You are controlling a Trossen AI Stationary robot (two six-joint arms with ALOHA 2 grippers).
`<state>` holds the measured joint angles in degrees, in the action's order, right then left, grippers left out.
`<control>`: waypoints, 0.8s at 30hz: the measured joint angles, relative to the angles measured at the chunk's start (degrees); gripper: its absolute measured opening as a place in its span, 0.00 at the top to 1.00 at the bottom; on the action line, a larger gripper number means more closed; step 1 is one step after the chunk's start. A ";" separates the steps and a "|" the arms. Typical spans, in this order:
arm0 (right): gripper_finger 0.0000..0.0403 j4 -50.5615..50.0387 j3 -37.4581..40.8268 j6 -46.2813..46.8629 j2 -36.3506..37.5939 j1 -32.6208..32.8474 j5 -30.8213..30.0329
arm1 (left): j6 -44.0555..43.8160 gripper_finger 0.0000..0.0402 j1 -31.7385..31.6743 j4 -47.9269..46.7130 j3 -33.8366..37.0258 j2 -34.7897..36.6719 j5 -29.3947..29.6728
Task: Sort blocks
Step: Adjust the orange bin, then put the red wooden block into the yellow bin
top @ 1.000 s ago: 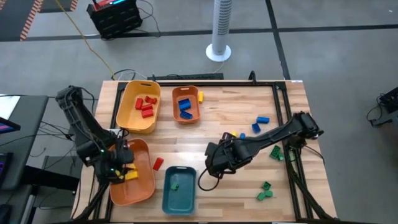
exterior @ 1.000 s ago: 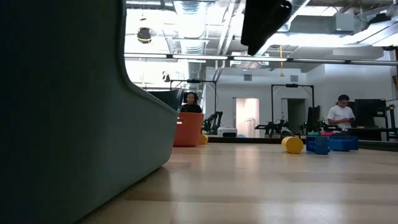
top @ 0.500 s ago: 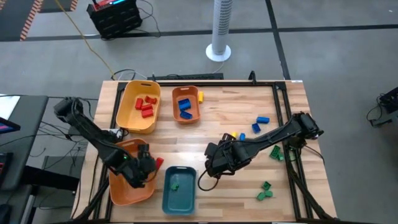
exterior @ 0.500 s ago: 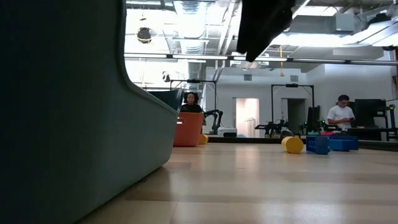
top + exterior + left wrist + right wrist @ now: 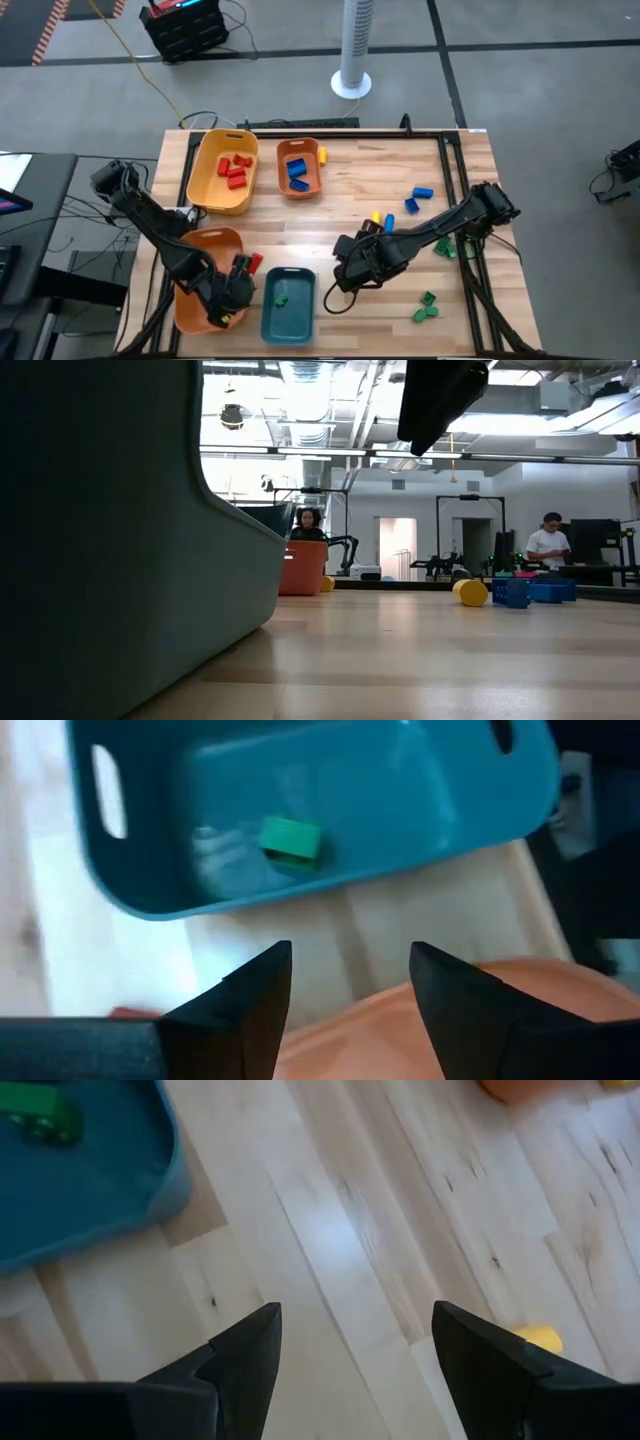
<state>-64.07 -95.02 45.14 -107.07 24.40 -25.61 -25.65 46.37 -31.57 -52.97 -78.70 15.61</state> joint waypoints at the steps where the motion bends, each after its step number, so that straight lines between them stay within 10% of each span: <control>1: 0.33 0.02 -0.02 0.21 0.00 0.00 0.00 | -0.56 0.51 0.22 0.27 -0.02 0.00 -0.27; 11: 0.33 0.08 -0.02 1.00 0.00 0.44 -0.02 | -3.58 0.51 0.43 1.70 -0.56 0.88 -2.80; 24: 0.33 -2.70 4.18 3.29 0.84 1.95 -5.71 | 5.08 0.51 -17.04 -15.11 -6.54 0.67 -10.61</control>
<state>-66.78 -90.84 48.43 -106.23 26.35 -31.31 -20.57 29.33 -46.69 -59.51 -78.03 4.99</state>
